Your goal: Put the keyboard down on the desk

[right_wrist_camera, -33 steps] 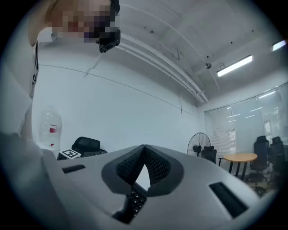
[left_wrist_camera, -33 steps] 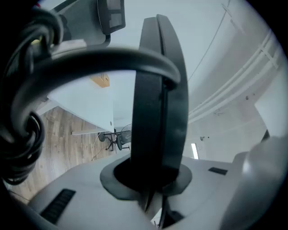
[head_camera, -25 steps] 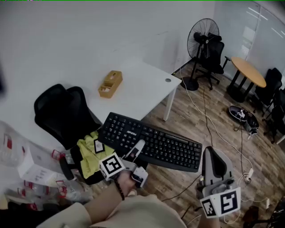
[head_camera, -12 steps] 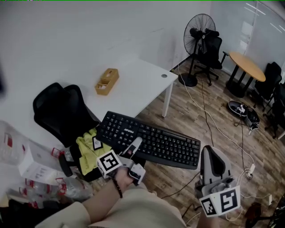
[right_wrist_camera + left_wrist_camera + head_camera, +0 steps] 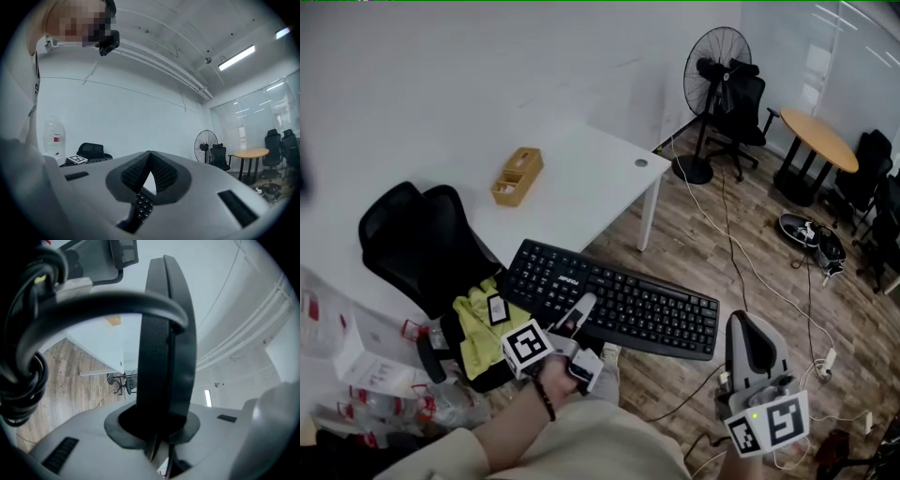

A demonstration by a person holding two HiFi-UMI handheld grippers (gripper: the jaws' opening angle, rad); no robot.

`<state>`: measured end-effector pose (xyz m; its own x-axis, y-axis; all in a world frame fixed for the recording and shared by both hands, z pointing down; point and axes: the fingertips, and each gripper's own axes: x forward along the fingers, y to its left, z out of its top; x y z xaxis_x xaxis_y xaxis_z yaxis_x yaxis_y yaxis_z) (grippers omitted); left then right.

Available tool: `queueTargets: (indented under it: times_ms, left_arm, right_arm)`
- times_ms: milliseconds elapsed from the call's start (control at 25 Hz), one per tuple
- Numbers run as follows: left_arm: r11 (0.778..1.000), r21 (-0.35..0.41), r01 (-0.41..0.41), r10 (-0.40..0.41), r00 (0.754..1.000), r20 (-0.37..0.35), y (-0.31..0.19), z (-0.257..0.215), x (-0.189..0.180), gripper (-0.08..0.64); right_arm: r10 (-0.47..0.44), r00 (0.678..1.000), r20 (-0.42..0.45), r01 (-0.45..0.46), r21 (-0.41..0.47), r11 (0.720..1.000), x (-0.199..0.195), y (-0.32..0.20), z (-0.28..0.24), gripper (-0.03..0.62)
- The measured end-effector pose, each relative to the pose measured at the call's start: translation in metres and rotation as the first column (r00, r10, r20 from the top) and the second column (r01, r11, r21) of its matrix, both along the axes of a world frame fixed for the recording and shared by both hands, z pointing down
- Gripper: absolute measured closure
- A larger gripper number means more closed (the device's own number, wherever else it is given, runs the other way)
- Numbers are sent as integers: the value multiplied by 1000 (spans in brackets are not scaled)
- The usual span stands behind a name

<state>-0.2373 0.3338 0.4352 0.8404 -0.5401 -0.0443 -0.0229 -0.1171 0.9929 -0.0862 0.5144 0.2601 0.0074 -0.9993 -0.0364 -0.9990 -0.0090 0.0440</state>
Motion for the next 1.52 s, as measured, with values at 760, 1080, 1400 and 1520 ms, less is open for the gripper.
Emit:
queueTargets:
  times_ms: [760,1080,1400,1520]
  left_arm:
    - [997,-56,-52,55,998,40,-199,15,119,472]
    - [996,-58,-74,74,997,-1,-298,7,157,472]
    - [995,-94,-38,39,999,11,-351,21,173,472]
    - [994,-108,-21,24,999,25,-367,29,182,472]
  right_arm:
    - [0,1000,6,1,-62,998,102,-213,3,568]
    - [-21,1000,-6,20,-62,998,128,-321,-5,568]
    - [-10,1000,6,11,-96,995,157,-368,7,568]
    - [-13,1000,23,15,-106,994,174,-384,17,568]
